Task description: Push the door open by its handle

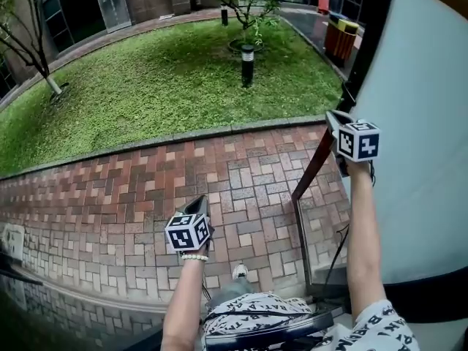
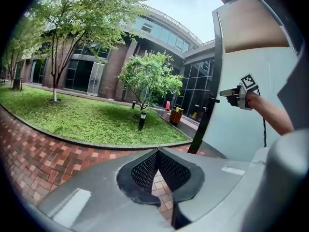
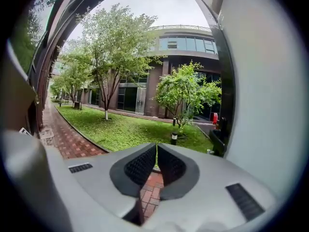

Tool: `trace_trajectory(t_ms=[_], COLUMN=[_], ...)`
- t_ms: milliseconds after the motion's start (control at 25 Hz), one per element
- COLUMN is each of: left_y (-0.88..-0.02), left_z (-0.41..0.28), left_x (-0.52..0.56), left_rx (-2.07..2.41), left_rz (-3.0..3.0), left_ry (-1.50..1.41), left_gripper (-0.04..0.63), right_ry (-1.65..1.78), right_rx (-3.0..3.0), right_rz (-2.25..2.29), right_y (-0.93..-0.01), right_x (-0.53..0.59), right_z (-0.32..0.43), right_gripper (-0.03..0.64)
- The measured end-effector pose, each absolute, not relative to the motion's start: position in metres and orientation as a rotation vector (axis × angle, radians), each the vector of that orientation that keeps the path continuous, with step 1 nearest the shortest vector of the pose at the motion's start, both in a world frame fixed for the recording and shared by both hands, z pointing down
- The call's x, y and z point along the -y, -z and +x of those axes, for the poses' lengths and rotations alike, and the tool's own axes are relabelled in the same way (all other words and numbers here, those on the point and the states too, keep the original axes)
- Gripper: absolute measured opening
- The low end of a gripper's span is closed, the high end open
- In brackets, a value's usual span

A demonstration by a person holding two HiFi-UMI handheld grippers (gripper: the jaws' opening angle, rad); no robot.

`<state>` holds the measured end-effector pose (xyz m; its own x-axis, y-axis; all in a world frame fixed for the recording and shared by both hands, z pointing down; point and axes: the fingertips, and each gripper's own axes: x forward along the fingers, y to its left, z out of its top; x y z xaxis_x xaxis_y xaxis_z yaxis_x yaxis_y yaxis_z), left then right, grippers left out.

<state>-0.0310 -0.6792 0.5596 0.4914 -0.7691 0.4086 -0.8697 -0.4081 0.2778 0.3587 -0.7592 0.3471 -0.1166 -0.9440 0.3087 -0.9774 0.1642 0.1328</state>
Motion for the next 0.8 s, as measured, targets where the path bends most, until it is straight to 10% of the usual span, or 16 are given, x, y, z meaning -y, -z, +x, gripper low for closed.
trace_trajectory(t_ms=[800], left_y=[-0.484], left_z=[0.018], left_x=[0.419], left_rx=[1.373], left_rz=[2.309], left_ry=[-0.225], left_gripper=[-0.017], right_ry=[-0.324], right_rx=[2.396], right_rz=[1.492], right_y=[-0.399], right_x=[0.478], right_z=[0.201], right_gripper=[0.0])
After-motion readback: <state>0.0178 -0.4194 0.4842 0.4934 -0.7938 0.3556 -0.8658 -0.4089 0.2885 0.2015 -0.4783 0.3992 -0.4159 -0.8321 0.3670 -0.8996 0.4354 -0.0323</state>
